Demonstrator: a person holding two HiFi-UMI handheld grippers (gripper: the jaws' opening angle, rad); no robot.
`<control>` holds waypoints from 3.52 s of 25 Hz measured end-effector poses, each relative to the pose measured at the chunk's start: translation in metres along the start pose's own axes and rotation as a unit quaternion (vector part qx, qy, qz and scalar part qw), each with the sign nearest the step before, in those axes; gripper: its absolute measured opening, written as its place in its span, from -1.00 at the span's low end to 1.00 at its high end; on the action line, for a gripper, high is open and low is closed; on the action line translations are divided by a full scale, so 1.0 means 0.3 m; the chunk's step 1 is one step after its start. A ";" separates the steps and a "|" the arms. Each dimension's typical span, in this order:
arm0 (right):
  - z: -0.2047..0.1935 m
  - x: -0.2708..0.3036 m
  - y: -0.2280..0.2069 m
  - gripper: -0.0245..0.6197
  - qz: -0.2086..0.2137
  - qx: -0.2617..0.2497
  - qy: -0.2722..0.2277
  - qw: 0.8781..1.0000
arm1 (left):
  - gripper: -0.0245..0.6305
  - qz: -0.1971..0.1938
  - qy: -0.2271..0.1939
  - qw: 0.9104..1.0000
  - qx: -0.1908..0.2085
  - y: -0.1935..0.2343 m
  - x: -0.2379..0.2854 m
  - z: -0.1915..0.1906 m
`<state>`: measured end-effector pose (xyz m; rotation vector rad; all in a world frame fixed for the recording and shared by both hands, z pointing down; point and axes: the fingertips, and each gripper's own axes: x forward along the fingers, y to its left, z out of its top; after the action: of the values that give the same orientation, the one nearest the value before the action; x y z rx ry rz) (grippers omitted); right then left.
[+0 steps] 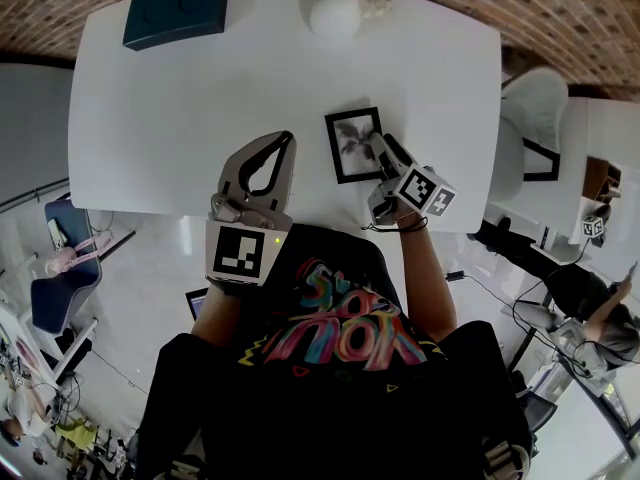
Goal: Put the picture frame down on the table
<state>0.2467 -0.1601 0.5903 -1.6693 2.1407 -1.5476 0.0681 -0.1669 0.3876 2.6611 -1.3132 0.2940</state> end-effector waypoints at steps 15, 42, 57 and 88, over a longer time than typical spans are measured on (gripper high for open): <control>-0.018 -0.021 -0.043 -0.20 -0.055 -0.085 0.026 0.995 | -0.85 -0.007 0.001 1.000 0.003 -0.005 -0.009 -0.004; 0.198 -0.172 0.237 -0.32 0.059 -0.070 -0.063 0.994 | -0.85 -0.010 -0.043 0.999 0.011 -0.043 -0.012 0.137; 0.367 -0.491 0.751 -0.67 0.210 -0.235 -0.171 0.933 | -0.85 -0.028 -0.086 0.996 0.022 -0.094 -0.058 0.263; 0.311 -0.540 0.826 -0.86 0.148 -0.381 -0.195 0.892 | -0.85 -0.027 -0.097 0.995 0.024 -0.073 -0.108 0.284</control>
<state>0.1875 -0.1178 0.2885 -1.4806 2.7371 -0.2350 0.0752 -0.1483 0.2959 2.8206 -1.2976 0.0632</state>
